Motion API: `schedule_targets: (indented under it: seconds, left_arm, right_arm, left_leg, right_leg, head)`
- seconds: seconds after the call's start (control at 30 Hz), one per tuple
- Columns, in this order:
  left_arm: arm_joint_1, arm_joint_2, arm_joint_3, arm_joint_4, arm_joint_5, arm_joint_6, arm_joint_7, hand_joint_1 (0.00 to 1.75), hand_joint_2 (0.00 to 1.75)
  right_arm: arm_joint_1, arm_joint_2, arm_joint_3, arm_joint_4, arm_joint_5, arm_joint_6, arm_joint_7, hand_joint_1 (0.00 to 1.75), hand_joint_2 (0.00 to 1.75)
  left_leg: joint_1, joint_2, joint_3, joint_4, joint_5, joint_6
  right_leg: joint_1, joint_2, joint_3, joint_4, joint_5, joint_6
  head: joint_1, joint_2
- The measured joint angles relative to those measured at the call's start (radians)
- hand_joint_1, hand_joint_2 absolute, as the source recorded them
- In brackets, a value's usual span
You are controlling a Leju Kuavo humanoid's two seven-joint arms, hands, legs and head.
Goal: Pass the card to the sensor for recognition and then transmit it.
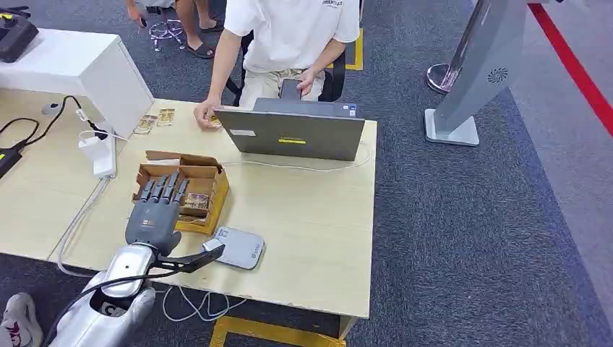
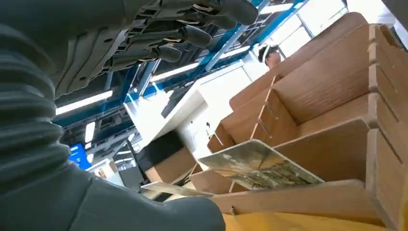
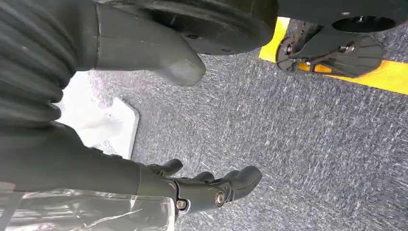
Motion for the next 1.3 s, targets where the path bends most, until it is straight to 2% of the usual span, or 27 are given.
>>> schedule_targets:
  seconds: [0.43, 1.0, 1.03, 1.3]
  left_arm:
    - [-0.001, -0.005, 0.021, 0.041, -0.011, 0.001, 0.000, 0.00, 1.75]
    - [-0.001, -0.035, 0.021, 0.083, -0.024, 0.004, -0.012, 0.00, 1.75]
    - [-0.001, -0.037, 0.021, 0.084, -0.025, 0.004, -0.012, 1.75, 1.75]
    - [-0.001, -0.044, 0.021, 0.084, -0.010, 0.018, -0.030, 1.75, 1.75]
  right_arm:
    - [0.001, 0.000, 0.000, 0.000, 0.007, 0.000, -0.002, 0.00, 1.75]
    - [0.001, 0.000, 0.000, 0.000, 0.014, 0.000, -0.005, 0.00, 1.75]
    - [0.001, 0.000, 0.000, 0.000, 0.014, 0.000, -0.005, 0.00, 1.75]
    - [0.001, 0.000, 0.000, 0.000, 0.014, 0.000, -0.009, 0.00, 1.75]
  left_leg:
    - [0.000, 0.000, 0.000, 0.000, 0.000, 0.000]
    - [0.000, 0.000, 0.000, 0.000, 0.000, 0.000]
    - [0.000, 0.000, 0.000, 0.000, 0.000, 0.000]
    - [0.000, 0.000, 0.000, 0.000, 0.000, 0.000]
  right_leg:
    - [0.000, 0.000, 0.000, 0.000, 0.000, 0.000]
    - [0.000, 0.000, 0.001, 0.000, 0.000, 0.000]
    - [0.000, 0.000, 0.001, 0.000, 0.000, 0.000]
    - [0.000, 0.000, 0.001, 0.000, 0.000, 0.000]
  head:
    - [0.000, 0.000]
    - [0.000, 0.000]
    - [0.000, 0.000]
    - [0.000, 0.000]
